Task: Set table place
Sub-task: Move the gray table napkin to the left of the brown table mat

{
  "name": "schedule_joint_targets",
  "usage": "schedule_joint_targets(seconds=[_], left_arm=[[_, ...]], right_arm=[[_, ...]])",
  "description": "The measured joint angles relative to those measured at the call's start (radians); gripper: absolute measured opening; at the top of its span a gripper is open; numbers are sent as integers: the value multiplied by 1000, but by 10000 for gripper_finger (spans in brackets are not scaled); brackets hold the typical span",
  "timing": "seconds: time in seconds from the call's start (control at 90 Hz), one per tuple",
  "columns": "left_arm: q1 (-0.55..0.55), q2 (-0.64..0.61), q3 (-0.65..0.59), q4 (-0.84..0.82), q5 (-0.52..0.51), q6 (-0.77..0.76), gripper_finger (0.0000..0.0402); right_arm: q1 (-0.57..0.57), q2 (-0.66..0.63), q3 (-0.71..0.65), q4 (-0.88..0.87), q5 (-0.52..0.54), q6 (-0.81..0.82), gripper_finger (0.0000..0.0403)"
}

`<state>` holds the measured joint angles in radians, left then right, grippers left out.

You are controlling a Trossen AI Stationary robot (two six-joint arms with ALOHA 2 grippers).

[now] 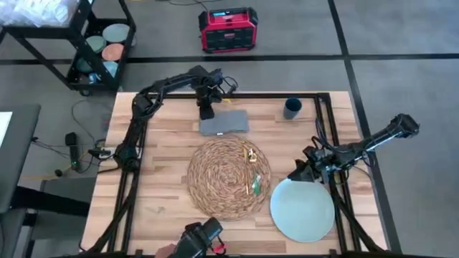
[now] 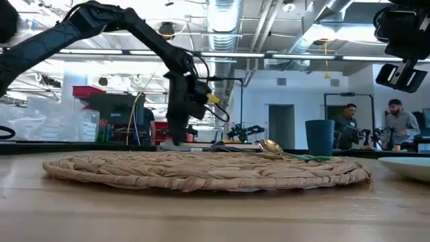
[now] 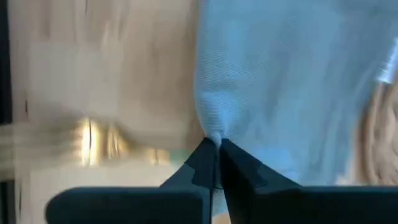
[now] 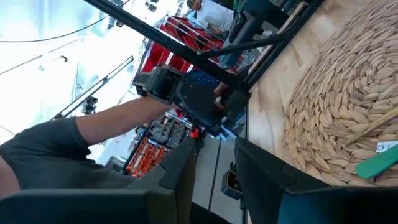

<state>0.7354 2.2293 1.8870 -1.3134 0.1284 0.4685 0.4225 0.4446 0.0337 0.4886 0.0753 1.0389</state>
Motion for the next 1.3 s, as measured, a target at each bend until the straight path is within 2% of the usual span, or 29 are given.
schedule_joint_targets(seconds=[0.178,0.3,0.567,0.8,1.067,1.2,1.3], left_arm=[[13,-106,-57,-8,-2,-94,0],[44,-198,-162,7,-3,-153,0],[83,-498,-650,141,-4,-298,0],[44,-870,-999,176,-3,-513,0],[-130,-1247,-1216,185,-3,-947,0],[-278,-1337,-1269,185,-2,-1168,0],[-403,-1356,-1284,187,-5,-1290,0]], right_arm=[[0,0,0,-14,0,0,102],[1,0,0,-14,0,0,102],[1,0,0,-14,0,-2,102],[1,0,0,-17,0,-25,102],[1,0,0,-16,-1,-26,102],[1,0,0,-15,-2,-26,102],[1,0,0,-15,-11,-26,102]])
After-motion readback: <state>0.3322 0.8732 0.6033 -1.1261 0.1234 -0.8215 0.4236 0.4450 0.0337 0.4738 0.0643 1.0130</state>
